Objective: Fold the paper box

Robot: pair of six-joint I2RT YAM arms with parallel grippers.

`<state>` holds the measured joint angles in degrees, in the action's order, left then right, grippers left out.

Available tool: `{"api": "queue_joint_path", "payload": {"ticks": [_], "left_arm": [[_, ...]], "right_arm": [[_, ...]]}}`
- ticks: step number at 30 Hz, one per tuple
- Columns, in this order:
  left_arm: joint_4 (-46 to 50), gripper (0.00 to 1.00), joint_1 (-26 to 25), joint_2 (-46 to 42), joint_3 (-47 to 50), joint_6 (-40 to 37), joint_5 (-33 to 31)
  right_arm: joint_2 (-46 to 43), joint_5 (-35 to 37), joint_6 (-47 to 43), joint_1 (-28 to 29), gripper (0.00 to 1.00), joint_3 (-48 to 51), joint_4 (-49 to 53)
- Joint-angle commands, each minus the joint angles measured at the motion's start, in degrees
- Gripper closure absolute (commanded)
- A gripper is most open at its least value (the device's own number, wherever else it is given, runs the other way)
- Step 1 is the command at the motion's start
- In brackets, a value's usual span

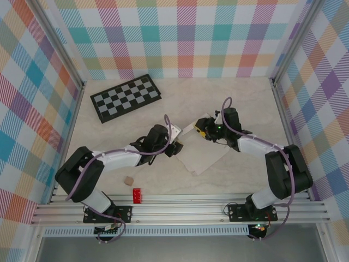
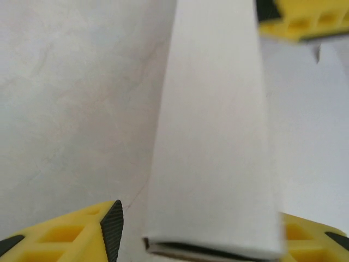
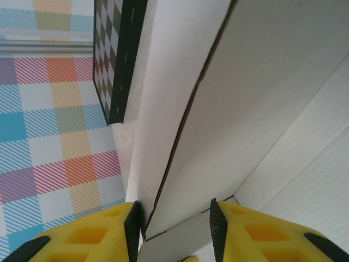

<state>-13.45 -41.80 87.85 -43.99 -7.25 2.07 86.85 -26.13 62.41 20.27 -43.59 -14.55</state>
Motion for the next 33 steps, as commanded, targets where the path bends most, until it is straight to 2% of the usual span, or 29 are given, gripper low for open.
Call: {"api": "queue_joint_path", "payload": {"ticks": [1, 4, 6, 7, 9, 13, 17, 22, 29, 33], "left_arm": [[0.5, 0.45, 0.6, -6.5, 0.7, 2.9, -0.1], [1.6, 0.44, 0.6, -12.8, 2.6, 6.1, -3.2], [2.3, 0.44, 0.7, -16.6, 3.7, 11.4, -8.9], [2.9, 0.42, 1.0, -17.5, 3.8, 14.6, -9.7], [5.2, 0.39, 1.9, -16.2, 2.3, 18.8, -7.6], [15.0, 0.40, 4.5, -6.6, -6.6, 28.3, -1.0], [8.1, 0.39, 4.9, -5.9, -4.5, 35.5, 3.7], [10.4, 0.39, 4.9, -3.3, -7.5, 38.3, 6.6], [10.0, 0.39, 5.0, -3.1, -6.0, 39.1, 6.7], [8.4, 0.39, 4.9, -3.4, -5.6, 40.0, 8.9]], "right_arm": [[-0.8, 3.1, 0.6, -0.1, 0.60, 1.6, -1.5], [-1.5, 3.6, 0.3, -0.1, 0.61, 1.8, -1.5], [-1.5, 3.4, -0.1, -0.1, 0.61, 1.6, -1.4], [-1.4, 3.1, -0.2, -0.1, 0.61, 1.5, -1.3], [-1.3, 2.8, -0.4, -0.1, 0.61, 1.5, -1.4], [-1.3, 2.7, -0.9, -0.1, 0.61, 1.4, -1.1], [-1.4, 2.1, -1.3, -0.1, 0.61, 1.2, -0.9], [-1.6, 2.2, -2.1, -0.1, 0.60, 1.0, -0.2], [-1.3, 2.2, -2.5, -0.1, 0.61, 0.5, 0.0], [-1.2, 2.4, -3.2, -0.1, 0.60, 0.4, 0.7]]}}
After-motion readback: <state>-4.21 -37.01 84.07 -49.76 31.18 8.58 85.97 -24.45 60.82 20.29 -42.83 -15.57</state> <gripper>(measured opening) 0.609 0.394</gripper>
